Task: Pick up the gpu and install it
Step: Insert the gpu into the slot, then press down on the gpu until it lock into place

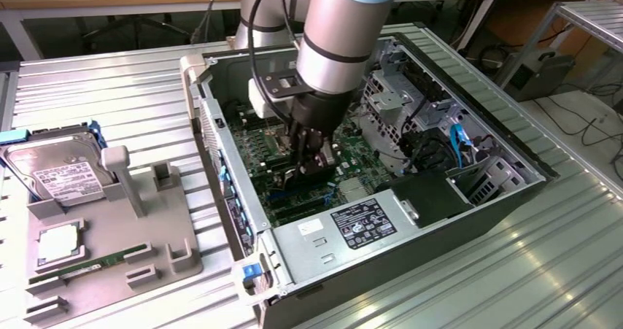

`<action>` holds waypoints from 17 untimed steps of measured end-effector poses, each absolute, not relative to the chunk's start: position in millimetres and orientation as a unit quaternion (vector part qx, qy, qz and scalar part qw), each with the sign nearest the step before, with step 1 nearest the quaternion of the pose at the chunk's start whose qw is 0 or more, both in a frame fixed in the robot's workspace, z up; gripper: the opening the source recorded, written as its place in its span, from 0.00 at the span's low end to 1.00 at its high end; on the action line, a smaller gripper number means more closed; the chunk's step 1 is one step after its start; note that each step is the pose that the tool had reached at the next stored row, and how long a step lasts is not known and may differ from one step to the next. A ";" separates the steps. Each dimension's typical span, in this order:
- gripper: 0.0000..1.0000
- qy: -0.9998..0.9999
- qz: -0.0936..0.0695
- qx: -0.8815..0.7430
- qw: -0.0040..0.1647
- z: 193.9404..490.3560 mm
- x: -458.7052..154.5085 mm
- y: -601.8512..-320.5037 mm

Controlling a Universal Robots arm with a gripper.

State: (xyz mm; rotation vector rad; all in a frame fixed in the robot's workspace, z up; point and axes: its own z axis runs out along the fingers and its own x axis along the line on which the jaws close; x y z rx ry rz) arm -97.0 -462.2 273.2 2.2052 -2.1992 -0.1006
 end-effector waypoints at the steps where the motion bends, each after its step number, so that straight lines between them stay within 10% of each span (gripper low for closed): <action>1: 0.34 -0.706 -0.032 0.708 0.013 277.1 -97.0 -462.2; 6: 0.32 -0.706 -0.032 0.708 0.013 284.3 -99.7 -460.8; 10: 0.11 -0.706 -0.030 0.708 0.010 283.7 -106.0 -456.8; 17: 0.11 -0.705 -0.022 0.708 0.003 276.6 -113.1 -452.0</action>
